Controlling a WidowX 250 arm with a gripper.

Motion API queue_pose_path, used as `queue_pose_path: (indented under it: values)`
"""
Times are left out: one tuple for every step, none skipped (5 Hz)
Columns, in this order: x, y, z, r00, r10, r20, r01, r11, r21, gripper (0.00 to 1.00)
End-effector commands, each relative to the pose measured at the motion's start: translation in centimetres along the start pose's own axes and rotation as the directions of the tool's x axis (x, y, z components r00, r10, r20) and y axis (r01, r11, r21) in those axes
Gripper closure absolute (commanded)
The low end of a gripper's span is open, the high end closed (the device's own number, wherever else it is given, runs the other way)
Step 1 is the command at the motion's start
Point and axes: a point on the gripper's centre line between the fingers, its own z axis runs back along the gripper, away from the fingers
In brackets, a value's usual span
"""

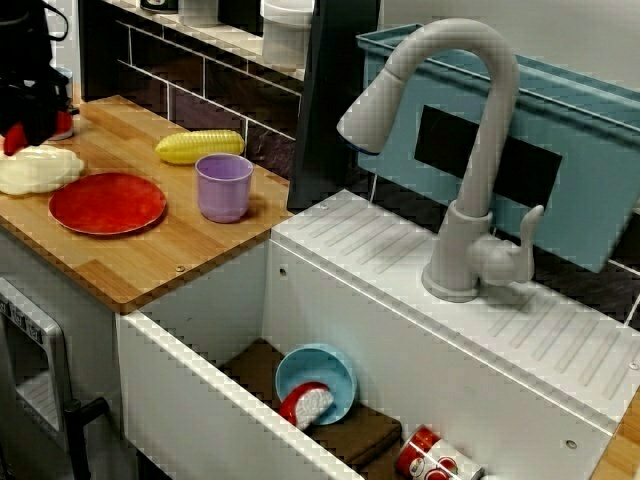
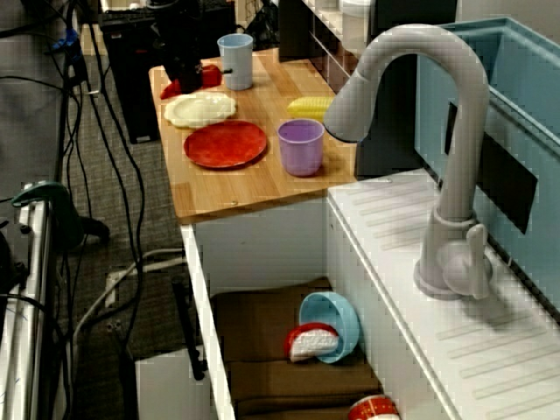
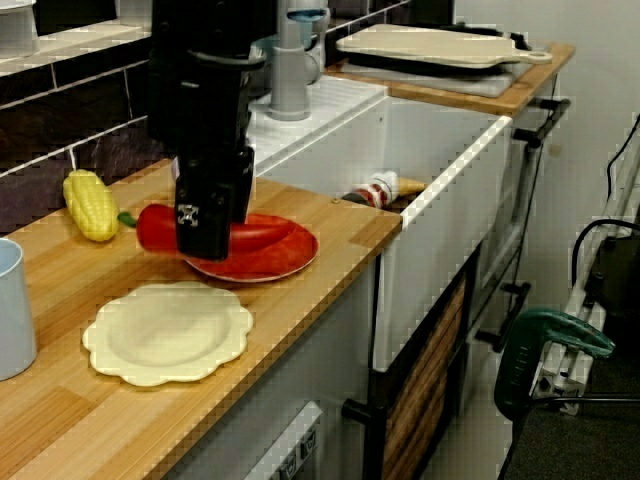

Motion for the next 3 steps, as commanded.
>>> queue_pose_path:
  values:
    - [1.4,2.9,0.9,0.996,0.01,0.086,-0.011,1.0,0.015,1.0]
    - [1.4,3.7,0.5,0.996,0.008,0.09,-0.01,1.0,0.026,1.0]
    - [1.1,4.0,0.0,0.995,0.0,0.097,-0.004,0.999,0.041,1.0]
